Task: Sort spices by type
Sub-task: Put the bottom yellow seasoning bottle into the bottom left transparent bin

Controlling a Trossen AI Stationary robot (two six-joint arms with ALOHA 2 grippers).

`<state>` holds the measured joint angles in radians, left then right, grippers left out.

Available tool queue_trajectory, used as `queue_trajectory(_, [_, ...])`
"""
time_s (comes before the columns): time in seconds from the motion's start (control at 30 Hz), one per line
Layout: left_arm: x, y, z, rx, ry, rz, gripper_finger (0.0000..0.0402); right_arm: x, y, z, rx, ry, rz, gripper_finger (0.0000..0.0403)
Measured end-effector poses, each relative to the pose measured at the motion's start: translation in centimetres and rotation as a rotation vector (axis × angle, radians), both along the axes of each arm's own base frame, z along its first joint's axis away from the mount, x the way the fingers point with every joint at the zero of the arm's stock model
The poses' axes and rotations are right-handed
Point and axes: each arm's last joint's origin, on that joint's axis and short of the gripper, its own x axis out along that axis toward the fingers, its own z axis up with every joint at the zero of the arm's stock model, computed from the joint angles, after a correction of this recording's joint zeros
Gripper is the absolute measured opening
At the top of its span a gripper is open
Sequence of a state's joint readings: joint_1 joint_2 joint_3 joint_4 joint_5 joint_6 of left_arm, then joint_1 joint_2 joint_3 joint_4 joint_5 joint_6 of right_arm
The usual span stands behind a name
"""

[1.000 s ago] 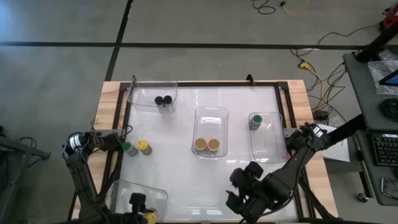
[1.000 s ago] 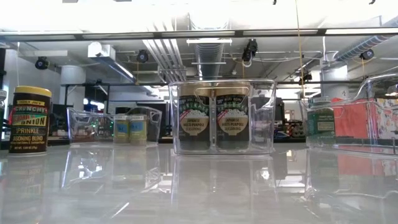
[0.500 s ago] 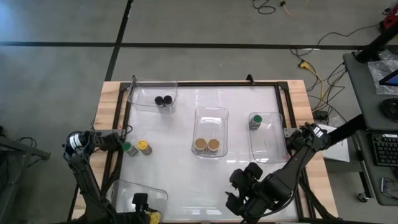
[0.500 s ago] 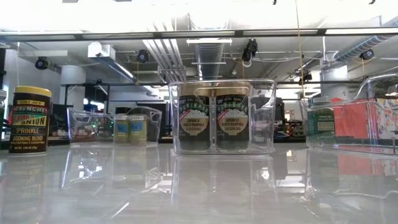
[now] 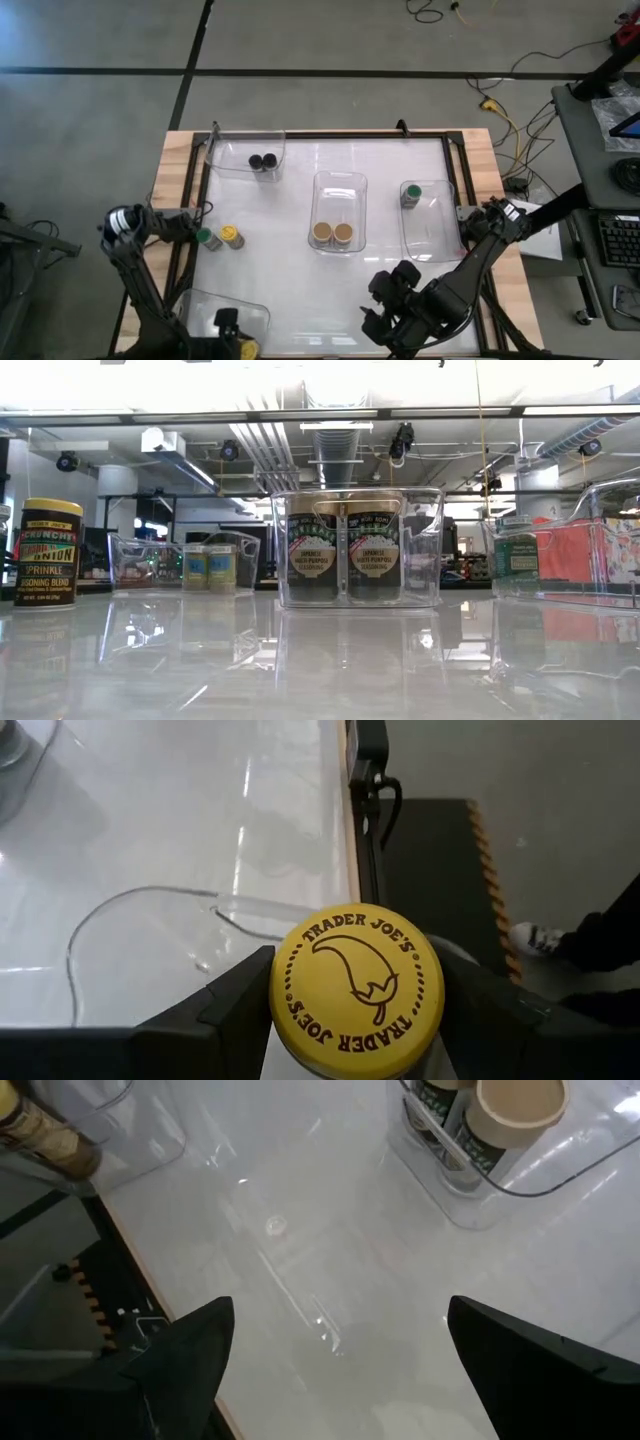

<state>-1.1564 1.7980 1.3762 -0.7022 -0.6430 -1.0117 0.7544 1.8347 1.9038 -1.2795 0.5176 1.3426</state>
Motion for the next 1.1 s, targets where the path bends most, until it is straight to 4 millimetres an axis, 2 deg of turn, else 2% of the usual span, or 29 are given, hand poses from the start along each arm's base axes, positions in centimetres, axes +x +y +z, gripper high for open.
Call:
queue_trajectory(0.33, [-0.6,1.5,-1.9,-0.053,-0.02,-0.022,0.0215,0.0,0.0,0.0,-0.006,-0.006,0.002,0.0359])
queue_trajectory(0.7, [-0.4,1.6,-2.2,-0.013,0.023,-0.113,0.0215,0.0,0.0,0.0,-0.016,-0.003,0.014,0.0359])
queue_trajectory(1.1, [-0.2,1.1,-2.7,-0.019,0.028,-0.111,0.0228,0.0,0.0,-0.2,-0.026,0.004,0.025,0.0359])
